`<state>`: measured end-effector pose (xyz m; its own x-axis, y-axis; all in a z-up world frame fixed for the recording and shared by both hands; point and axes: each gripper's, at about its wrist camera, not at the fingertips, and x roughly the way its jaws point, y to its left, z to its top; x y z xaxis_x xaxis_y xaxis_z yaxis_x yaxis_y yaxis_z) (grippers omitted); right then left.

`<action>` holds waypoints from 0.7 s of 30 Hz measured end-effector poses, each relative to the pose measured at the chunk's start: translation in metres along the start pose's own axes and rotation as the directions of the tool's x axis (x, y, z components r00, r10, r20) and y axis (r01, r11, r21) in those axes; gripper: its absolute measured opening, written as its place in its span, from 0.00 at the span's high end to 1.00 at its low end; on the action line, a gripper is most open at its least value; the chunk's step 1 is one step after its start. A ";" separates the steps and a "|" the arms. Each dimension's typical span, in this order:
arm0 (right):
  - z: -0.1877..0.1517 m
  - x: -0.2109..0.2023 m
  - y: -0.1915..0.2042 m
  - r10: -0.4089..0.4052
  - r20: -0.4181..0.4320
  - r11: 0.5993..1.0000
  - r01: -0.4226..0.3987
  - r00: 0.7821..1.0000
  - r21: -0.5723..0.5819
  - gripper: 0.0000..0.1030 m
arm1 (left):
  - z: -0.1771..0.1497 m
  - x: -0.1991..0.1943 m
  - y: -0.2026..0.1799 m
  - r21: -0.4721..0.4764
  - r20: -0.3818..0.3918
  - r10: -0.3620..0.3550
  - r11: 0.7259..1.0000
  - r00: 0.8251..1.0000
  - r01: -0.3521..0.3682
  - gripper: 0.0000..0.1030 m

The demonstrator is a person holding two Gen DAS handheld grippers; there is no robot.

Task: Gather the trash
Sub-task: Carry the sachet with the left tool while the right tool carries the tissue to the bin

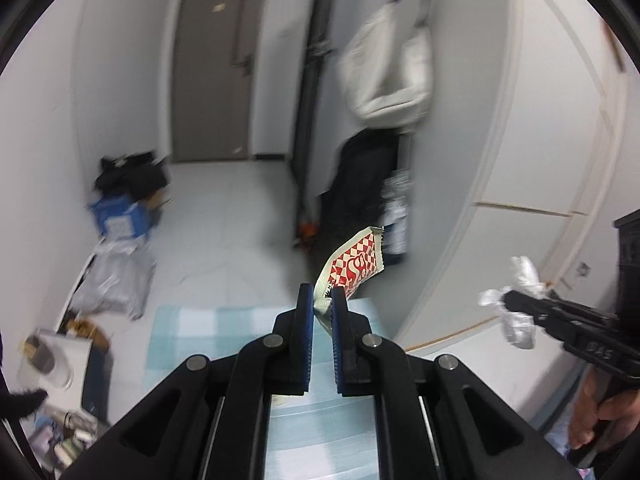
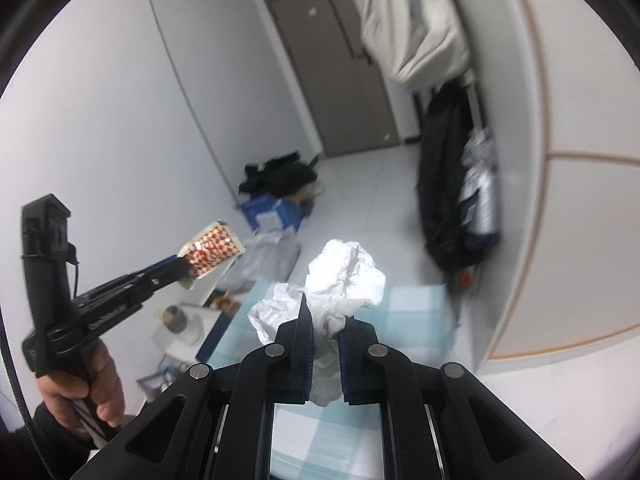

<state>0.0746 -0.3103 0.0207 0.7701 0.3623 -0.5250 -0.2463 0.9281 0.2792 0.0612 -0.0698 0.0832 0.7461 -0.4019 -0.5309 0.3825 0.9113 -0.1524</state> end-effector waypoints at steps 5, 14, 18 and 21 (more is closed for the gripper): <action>-0.005 -0.051 -0.022 -0.064 0.053 0.998 0.063 0.997 0.016 0.91 | 0.007 -0.012 -0.056 0.066 0.011 -0.117 0.991 0.993 0.116 0.96; -0.046 -0.132 -0.097 -0.229 0.102 0.965 0.212 0.968 0.154 0.91 | -0.004 -0.001 -0.144 0.169 -0.044 -0.238 0.955 0.970 0.242 0.96; -0.072 -0.154 -0.132 -0.302 0.087 0.939 0.280 0.949 0.201 0.91 | -0.020 0.014 -0.179 0.236 -0.102 -0.268 0.929 0.958 0.286 0.96; -0.093 -0.159 -0.155 -0.332 0.054 0.921 0.311 0.942 0.235 0.91 | -0.035 0.025 -0.206 0.284 -0.164 -0.287 0.903 0.944 0.324 0.96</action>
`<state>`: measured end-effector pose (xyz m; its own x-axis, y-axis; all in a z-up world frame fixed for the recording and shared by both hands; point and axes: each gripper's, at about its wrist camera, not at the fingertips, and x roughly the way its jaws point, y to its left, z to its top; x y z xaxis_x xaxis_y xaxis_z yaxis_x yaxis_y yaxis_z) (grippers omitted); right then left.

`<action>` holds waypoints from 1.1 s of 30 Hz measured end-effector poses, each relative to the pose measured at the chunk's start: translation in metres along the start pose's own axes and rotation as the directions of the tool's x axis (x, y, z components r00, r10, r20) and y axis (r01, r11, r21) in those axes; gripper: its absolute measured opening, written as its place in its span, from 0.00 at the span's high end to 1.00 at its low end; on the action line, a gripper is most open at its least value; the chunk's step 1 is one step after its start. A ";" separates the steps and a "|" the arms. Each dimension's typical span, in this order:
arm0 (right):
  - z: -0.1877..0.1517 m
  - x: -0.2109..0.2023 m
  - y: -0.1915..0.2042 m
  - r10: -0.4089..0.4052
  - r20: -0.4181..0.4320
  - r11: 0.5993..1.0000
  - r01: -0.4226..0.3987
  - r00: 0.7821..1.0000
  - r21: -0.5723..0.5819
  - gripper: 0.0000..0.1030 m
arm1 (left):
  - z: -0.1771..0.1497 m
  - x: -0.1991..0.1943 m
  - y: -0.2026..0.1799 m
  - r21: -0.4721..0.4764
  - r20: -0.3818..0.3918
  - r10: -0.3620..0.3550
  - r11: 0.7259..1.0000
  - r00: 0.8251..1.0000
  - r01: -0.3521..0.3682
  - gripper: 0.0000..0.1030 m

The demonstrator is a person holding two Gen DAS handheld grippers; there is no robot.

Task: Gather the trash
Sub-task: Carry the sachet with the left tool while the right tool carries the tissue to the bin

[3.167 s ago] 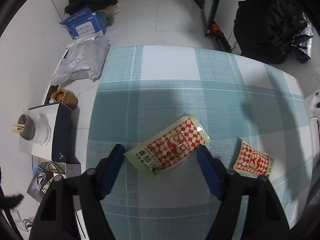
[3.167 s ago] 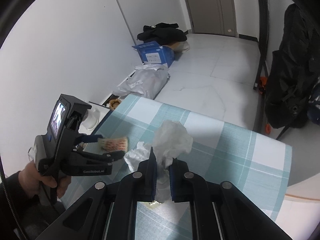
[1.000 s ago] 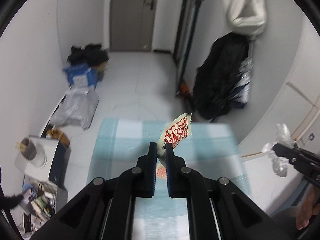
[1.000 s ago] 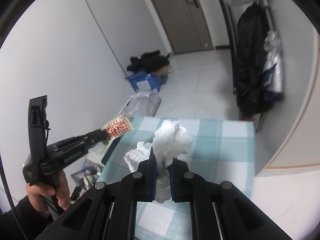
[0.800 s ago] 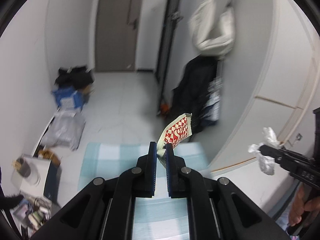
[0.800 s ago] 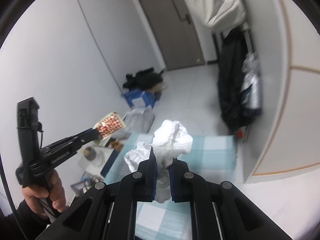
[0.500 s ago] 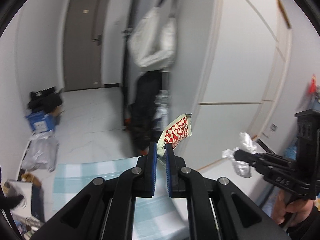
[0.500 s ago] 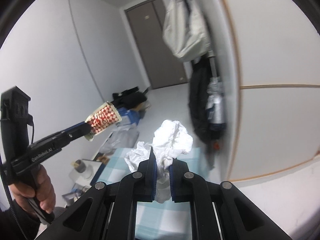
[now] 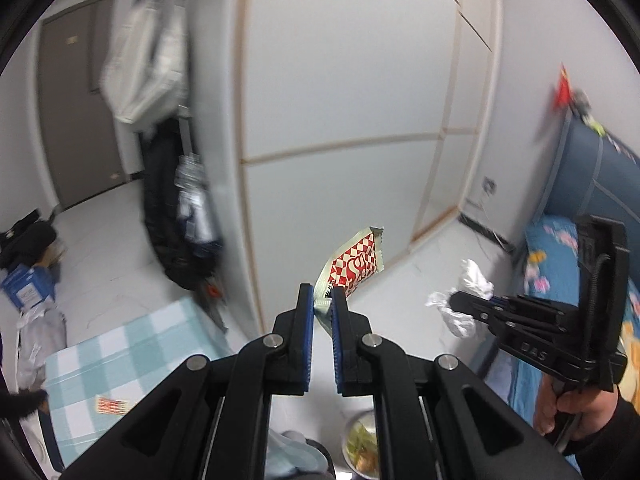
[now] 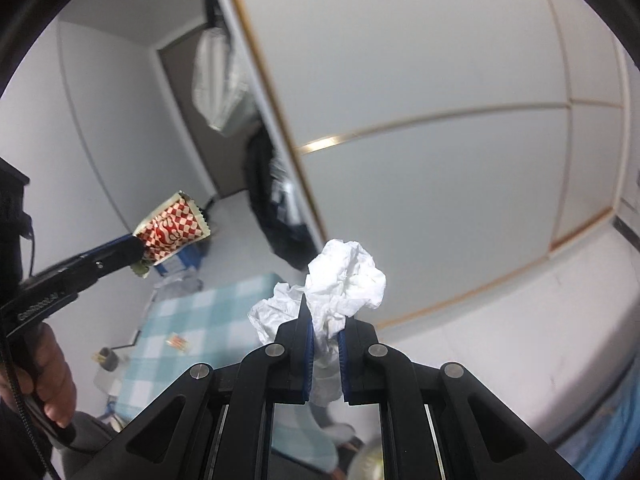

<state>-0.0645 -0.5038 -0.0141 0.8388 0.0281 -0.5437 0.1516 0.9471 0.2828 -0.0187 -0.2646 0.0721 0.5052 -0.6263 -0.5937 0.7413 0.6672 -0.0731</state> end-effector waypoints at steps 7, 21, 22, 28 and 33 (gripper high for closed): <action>-0.051 0.017 -0.066 -0.064 -0.103 0.991 0.076 0.993 0.114 0.91 | -0.022 0.053 -0.049 0.149 -0.168 -0.037 0.987 0.985 0.062 0.96; -0.159 0.069 -0.119 -0.067 -0.348 0.961 0.155 0.935 0.231 0.91 | -0.097 0.139 -0.098 0.253 -0.549 -0.030 0.946 0.836 0.201 0.96; -0.165 0.072 -0.122 -0.063 -0.361 0.958 0.158 0.930 0.239 0.91 | -0.101 0.141 -0.102 0.262 -0.566 -0.026 0.942 0.824 0.209 0.96; -0.191 0.089 -0.136 -0.038 -0.426 0.943 0.174 0.904 0.284 0.91 | -0.124 0.162 -0.108 0.245 -0.666 -0.025 0.937 0.745 0.250 0.96; -0.209 0.101 -0.143 -0.024 -0.478 0.932 0.192 0.878 0.307 0.91 | -0.131 0.181 -0.102 0.171 -0.736 -0.035 0.957 0.676 0.235 0.96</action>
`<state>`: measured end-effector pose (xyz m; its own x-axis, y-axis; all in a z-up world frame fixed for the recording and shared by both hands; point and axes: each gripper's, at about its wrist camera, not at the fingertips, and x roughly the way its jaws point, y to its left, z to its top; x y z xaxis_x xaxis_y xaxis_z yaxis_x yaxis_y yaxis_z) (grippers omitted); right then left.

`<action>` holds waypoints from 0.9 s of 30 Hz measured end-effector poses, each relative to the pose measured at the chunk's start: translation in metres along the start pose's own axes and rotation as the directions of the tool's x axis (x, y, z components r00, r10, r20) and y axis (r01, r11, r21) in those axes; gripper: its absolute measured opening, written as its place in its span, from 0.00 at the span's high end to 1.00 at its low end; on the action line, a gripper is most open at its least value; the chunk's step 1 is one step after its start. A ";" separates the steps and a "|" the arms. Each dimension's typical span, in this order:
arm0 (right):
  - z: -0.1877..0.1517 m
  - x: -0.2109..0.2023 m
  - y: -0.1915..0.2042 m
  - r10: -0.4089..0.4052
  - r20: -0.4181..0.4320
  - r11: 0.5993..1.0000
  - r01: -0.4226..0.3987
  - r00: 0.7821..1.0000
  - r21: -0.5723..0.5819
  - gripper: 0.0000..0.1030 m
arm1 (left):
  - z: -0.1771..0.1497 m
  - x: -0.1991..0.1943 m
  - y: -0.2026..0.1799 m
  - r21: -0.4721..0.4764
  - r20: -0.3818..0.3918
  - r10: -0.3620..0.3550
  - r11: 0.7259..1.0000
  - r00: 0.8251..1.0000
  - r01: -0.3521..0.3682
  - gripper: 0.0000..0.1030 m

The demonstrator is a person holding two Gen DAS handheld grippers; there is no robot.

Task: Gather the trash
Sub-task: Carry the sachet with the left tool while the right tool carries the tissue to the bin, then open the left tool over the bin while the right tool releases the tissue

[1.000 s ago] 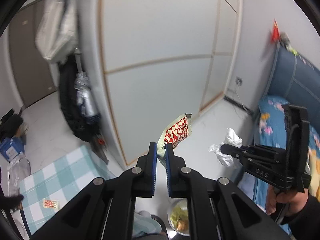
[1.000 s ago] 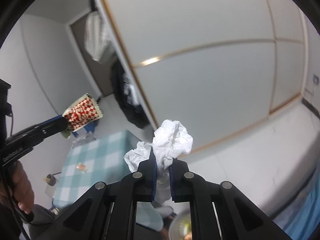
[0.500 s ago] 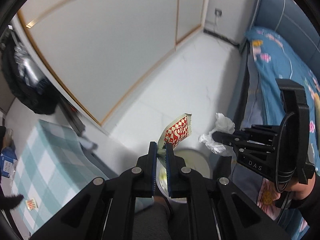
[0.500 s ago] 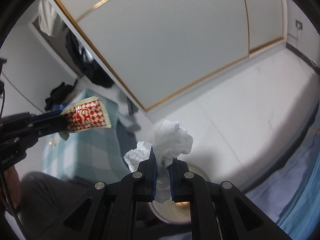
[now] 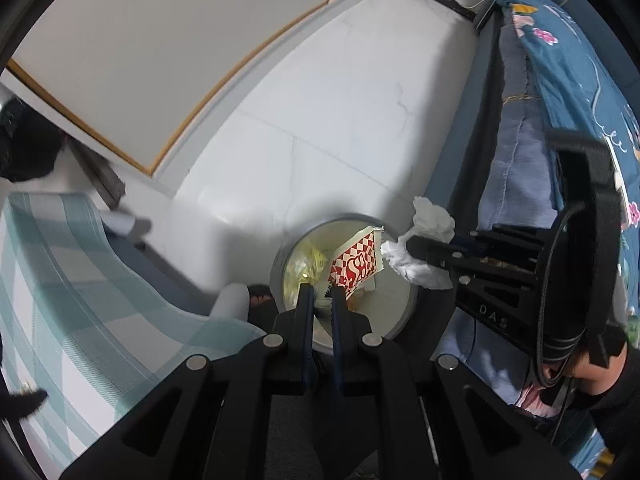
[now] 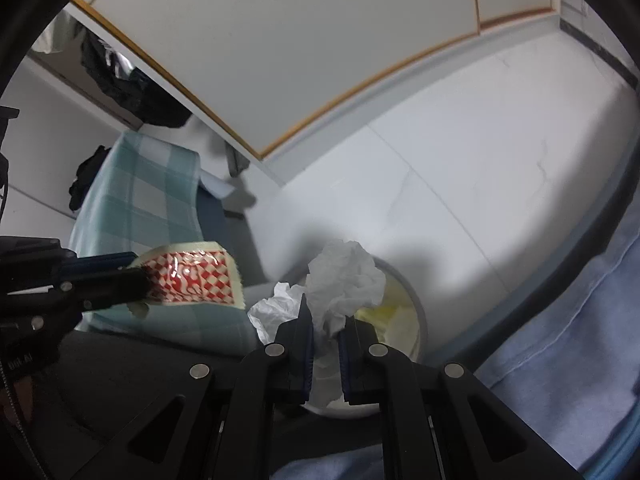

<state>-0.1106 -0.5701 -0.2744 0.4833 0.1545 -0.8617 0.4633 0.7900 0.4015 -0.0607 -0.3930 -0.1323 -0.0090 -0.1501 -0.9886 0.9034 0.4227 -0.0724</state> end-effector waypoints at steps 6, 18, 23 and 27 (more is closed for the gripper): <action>-0.011 0.022 -0.006 -0.002 -0.070 1.000 0.005 0.998 0.030 0.89 | 0.003 0.026 -0.006 -0.007 -0.111 -0.002 1.000 0.994 0.002 0.96; -0.018 0.049 -0.010 -0.018 -0.129 0.999 0.024 0.991 0.049 0.89 | 0.024 0.077 0.006 -0.066 -0.282 -0.095 0.995 0.955 0.079 0.95; -0.018 0.057 -0.012 -0.033 -0.150 0.997 0.042 0.988 0.061 0.88 | 0.025 0.092 0.007 -0.074 -0.344 -0.138 0.990 0.929 0.119 0.95; -0.019 0.060 -0.008 -0.044 -0.161 0.997 0.052 0.986 0.049 0.82 | 0.023 0.109 0.009 -0.121 -0.409 -0.197 0.980 0.891 0.161 0.93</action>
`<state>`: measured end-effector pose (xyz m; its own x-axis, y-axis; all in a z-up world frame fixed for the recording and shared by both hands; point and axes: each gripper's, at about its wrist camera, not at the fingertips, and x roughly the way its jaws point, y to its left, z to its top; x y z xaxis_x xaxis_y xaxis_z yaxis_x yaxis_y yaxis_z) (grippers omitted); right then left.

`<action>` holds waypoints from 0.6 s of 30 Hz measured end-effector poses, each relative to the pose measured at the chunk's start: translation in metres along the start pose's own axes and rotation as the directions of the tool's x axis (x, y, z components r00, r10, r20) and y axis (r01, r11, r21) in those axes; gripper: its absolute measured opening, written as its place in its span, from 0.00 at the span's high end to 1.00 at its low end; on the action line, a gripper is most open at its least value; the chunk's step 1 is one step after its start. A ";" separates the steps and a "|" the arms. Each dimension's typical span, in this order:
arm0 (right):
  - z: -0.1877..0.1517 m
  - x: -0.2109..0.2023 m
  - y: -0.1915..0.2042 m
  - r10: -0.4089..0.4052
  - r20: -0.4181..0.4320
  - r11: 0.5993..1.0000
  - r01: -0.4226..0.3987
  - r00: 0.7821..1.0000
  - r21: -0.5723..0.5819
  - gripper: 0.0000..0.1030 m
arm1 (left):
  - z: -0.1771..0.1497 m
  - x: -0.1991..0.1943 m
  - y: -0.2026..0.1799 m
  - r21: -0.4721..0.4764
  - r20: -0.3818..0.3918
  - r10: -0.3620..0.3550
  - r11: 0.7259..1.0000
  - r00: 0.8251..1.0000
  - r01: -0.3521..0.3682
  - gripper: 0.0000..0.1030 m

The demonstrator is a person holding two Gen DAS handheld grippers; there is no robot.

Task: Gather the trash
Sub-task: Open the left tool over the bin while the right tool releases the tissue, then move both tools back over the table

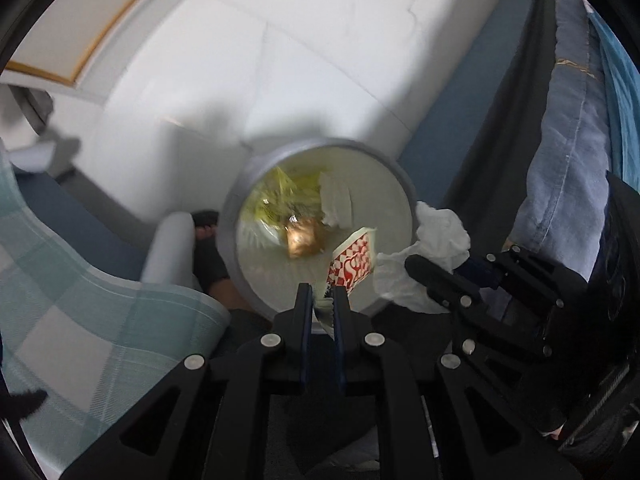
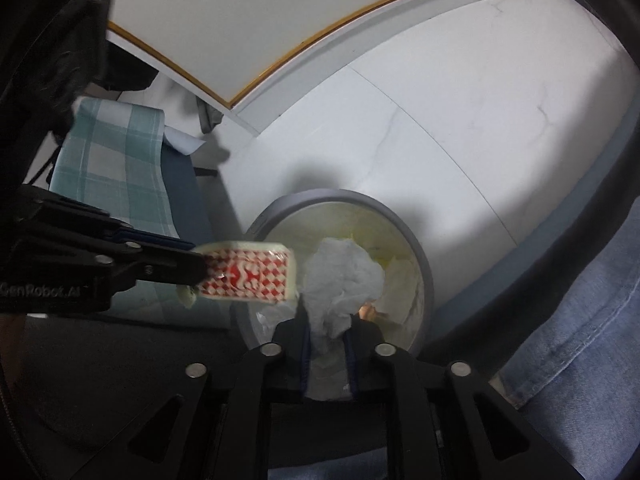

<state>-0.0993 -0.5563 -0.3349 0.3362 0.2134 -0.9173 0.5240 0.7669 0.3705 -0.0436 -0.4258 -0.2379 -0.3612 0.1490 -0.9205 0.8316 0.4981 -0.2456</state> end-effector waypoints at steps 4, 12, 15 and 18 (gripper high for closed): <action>0.000 0.003 -0.002 0.010 -0.018 1.000 -0.009 1.000 0.015 0.60 | 0.003 0.009 -0.003 0.009 -0.047 0.014 1.000 0.999 -0.013 0.91; -0.007 -0.008 0.006 -0.008 0.009 1.000 0.008 1.000 -0.016 0.44 | 0.007 -0.001 0.007 -0.040 0.003 0.003 0.999 1.000 -0.003 0.54; -0.009 -0.013 0.009 -0.010 0.018 1.000 0.010 1.000 -0.029 0.43 | 0.006 -0.007 0.009 -0.049 0.020 0.014 0.999 1.000 -0.013 0.54; -0.010 -0.022 0.013 -0.014 0.038 0.999 0.015 0.999 -0.035 0.38 | 0.002 -0.018 0.010 -0.060 0.062 0.045 0.997 0.997 -0.041 0.54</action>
<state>-0.1076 -0.5454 -0.3117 0.3584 0.1798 -0.9161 0.5010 0.7910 0.3512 -0.0281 -0.4254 -0.2246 -0.2964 0.1182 -0.9477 0.8192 0.5416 -0.1887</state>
